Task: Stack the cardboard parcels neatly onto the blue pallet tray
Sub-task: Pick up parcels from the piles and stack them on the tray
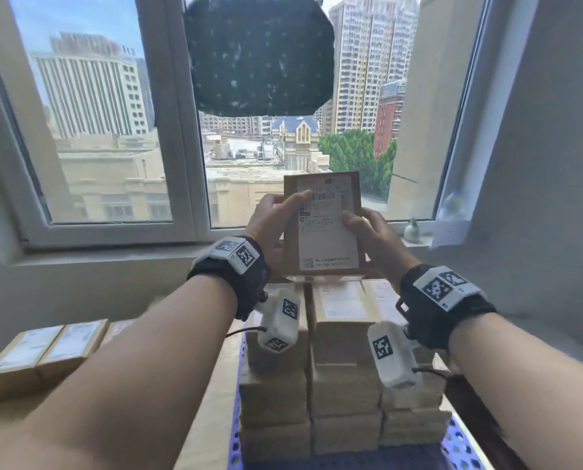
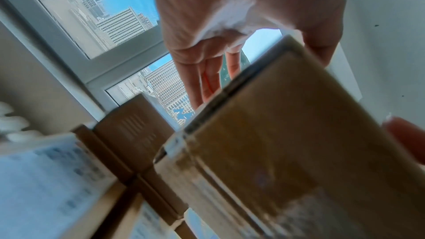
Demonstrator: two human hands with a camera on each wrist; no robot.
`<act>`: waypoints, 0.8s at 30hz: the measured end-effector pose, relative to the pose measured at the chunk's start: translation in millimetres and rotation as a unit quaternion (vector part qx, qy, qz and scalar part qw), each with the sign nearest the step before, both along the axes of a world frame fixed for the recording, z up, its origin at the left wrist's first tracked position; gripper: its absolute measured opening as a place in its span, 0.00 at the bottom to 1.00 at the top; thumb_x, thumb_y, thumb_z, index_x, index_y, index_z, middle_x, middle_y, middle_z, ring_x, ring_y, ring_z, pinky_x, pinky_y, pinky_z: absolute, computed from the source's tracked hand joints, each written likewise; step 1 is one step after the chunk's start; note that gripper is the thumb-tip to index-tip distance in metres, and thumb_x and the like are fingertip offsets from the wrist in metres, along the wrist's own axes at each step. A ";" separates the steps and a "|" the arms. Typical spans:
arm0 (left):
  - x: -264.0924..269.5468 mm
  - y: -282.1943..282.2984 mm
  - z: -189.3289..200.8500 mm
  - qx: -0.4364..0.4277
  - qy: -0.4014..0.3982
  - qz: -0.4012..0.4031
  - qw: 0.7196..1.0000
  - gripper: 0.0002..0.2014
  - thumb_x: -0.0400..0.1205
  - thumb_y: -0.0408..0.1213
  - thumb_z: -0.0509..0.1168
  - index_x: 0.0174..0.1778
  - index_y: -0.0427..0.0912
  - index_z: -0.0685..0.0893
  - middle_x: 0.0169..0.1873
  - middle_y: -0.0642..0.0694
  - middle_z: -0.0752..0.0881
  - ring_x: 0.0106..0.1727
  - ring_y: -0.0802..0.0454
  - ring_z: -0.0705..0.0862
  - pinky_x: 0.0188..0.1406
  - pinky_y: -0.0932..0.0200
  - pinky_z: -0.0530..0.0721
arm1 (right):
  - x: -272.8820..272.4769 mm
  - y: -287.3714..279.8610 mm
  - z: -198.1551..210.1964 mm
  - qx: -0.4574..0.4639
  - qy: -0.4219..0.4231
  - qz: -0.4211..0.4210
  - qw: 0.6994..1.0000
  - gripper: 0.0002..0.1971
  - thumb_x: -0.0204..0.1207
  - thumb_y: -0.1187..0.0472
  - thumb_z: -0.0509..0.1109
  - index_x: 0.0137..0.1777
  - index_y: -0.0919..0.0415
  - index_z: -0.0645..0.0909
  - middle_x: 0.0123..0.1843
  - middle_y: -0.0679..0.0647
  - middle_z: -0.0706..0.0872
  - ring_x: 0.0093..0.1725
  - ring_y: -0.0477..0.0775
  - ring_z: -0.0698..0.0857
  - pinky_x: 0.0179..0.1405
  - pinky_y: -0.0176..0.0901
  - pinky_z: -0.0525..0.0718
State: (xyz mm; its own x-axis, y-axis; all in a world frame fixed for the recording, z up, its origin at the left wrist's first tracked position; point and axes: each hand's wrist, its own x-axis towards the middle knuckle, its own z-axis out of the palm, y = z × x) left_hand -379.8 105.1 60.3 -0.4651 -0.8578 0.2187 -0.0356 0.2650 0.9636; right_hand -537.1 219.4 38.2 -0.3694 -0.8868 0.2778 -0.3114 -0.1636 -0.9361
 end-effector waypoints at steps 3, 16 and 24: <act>-48.3 -6.8 3.2 -0.013 -0.010 -0.007 1.000 0.55 0.57 0.76 0.70 0.69 0.34 0.77 0.54 0.41 0.89 0.54 0.45 0.89 0.46 0.48 0.88 | -42.6 2.8 3.7 -0.009 -0.018 0.015 1.000 0.44 0.66 0.39 0.68 0.80 0.58 0.64 0.60 0.60 0.86 0.47 0.51 0.90 0.31 0.37 0.87; -176.0 -54.8 10.1 -0.047 -0.165 -0.038 0.985 0.48 0.66 0.77 0.58 0.63 0.35 0.82 0.59 0.39 0.87 0.61 0.41 0.85 0.56 0.47 0.81 | -168.7 -53.2 -0.8 0.023 -0.041 -0.059 0.997 0.32 0.83 0.45 0.64 0.81 0.61 0.62 0.62 0.61 0.84 0.48 0.53 0.88 0.31 0.37 0.86; -198.0 -108.4 1.8 -0.078 -0.259 -0.005 0.963 0.20 0.91 0.42 0.52 0.58 0.28 0.82 0.58 0.34 0.84 0.59 0.41 0.82 0.62 0.51 0.78 | -208.5 -109.1 -11.6 0.133 -0.100 -0.107 0.980 0.26 0.82 0.42 0.64 0.68 0.63 0.73 0.55 0.62 0.88 0.50 0.62 0.89 0.44 0.52 0.88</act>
State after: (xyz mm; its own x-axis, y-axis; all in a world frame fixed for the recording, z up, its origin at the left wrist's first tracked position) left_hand -577.8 -3.2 62.2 -0.5539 -0.8287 0.0805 -0.4979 0.4071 0.7657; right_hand -745.6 110.3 26.6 -0.5777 -0.8148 -0.0485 -0.1187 0.1427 -0.9826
